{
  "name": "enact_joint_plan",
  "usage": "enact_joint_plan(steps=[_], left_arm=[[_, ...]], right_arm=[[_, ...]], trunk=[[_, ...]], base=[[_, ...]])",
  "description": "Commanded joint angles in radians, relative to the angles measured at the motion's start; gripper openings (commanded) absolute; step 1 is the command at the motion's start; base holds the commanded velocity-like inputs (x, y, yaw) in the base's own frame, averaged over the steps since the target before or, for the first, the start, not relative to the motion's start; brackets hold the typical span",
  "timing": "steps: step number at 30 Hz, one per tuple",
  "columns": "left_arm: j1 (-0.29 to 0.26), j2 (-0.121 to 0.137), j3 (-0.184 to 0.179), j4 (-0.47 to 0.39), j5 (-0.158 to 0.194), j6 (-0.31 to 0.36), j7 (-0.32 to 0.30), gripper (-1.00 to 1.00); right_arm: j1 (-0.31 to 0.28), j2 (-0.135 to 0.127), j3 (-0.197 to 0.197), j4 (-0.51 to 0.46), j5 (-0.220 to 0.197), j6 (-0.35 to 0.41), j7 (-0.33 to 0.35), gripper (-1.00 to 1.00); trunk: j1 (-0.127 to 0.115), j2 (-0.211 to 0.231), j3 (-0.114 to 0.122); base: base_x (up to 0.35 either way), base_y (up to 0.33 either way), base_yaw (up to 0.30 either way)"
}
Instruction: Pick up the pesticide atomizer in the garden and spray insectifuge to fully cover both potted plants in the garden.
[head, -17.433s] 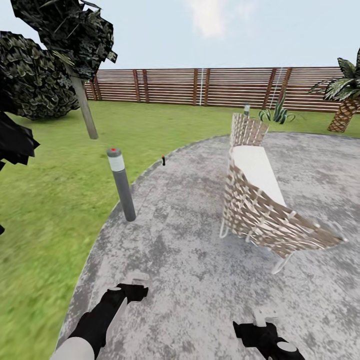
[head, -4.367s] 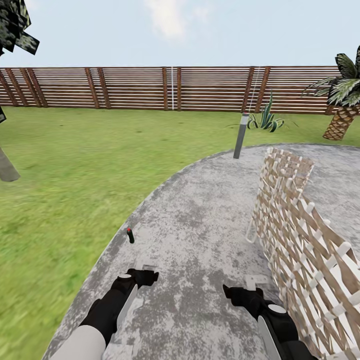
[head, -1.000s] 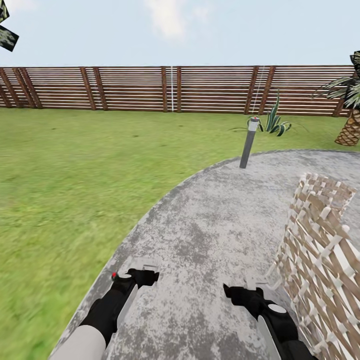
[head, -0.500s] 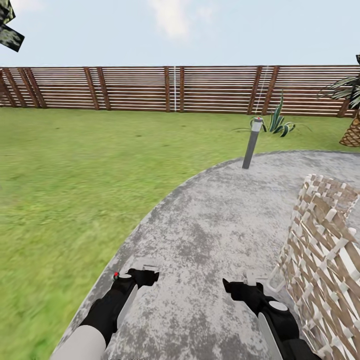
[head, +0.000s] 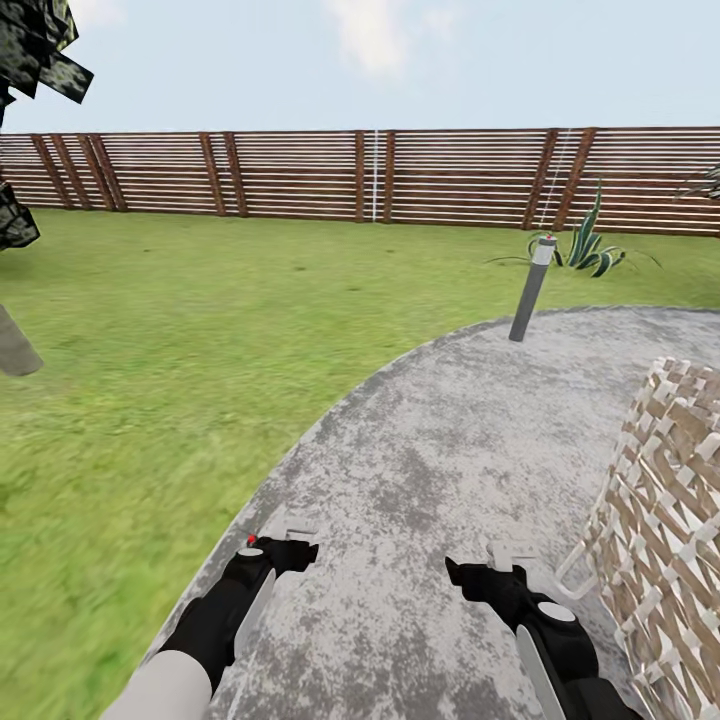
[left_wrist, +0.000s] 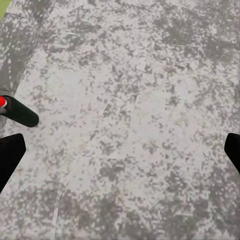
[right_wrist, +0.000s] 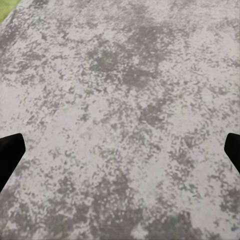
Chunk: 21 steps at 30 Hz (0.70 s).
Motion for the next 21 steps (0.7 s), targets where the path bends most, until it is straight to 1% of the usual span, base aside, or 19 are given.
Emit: enact_joint_plan(steps=[1,14,21], left_arm=[[0.000,0.000,-0.001,-0.002,0.001,0.006,0.000,1.00],[0.000,0.001,-0.001,-0.002,0.001,0.006,0.001,1.00],[0.000,0.001,-0.001,-0.002,-0.001,0.005,0.002,1.00]], right_arm=[[0.000,0.000,-0.001,-0.001,-0.009,0.005,-0.001,1.00],[0.000,0.000,-0.001,-0.003,-0.008,0.005,-0.001,1.00],[0.000,-0.004,-0.001,-0.001,-0.008,0.005,0.002,1.00]], trunk=[[0.000,0.000,-0.001],[0.000,0.000,-0.001],[0.000,0.000,-0.001]], base=[[0.000,0.000,0.016],[0.000,0.000,0.002],[0.000,0.000,0.000]])
